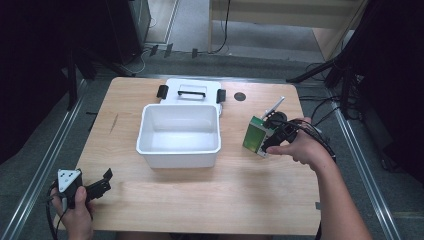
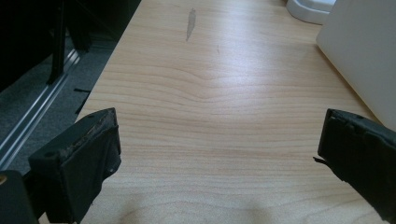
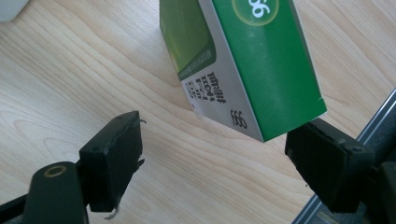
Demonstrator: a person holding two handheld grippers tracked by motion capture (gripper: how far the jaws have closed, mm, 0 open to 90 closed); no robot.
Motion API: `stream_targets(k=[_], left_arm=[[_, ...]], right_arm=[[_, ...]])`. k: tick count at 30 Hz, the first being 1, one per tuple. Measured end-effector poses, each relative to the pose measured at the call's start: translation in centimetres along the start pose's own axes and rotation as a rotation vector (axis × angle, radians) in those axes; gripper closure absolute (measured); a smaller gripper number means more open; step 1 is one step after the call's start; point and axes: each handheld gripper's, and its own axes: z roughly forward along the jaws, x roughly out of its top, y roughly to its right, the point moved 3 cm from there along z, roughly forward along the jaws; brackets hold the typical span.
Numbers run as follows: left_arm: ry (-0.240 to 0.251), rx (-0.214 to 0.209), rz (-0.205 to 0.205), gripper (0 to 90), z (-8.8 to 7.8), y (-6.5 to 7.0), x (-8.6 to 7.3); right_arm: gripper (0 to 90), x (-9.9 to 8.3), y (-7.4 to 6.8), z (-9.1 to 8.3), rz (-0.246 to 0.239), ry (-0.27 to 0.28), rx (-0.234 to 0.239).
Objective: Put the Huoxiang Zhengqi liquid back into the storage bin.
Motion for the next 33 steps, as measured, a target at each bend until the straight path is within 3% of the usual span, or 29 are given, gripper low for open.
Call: stream_targets(k=[8,13,19,20,27,29,32,33], left_arm=[[-0.002,-0.001,0.0,0.0,0.0,0.0,0.0],[-0.002,-0.002,-0.001,0.0,0.0,0.0,0.0],[-0.003,-0.004,-0.002,0.0,0.0,0.0,0.0],[-0.004,-0.003,-0.002,0.0,0.0,0.0,0.0],[-0.007,-0.004,-0.007,0.0,0.1,-0.1,0.0],[-0.008,-0.005,-0.007,0.0,0.1,-0.1,0.0],[-0.009,-0.006,-0.008,0.0,0.1,-0.1,0.0],[-0.01,-0.005,-0.008,0.0,0.1,-0.1,0.0]], right_arm=[[19.0,0.4,0.5,-0.4,0.008,0.012,-0.016],[18.4,1.2,0.9,-0.5,-0.055,0.031,-0.04],[21.3,2.0,0.9,-0.3,-0.096,0.032,-0.051],[24.2,2.4,0.9,-0.1,-0.12,0.034,-0.034],[37.9,3.3,1.0,0.7,-0.135,0.022,-0.013],[46.8,3.7,0.8,0.9,-0.146,0.028,-0.003],[50.3,3.9,0.5,1.0,-0.156,0.035,0.0],[56.8,4.1,0.3,1.0,-0.152,0.033,0.013]])
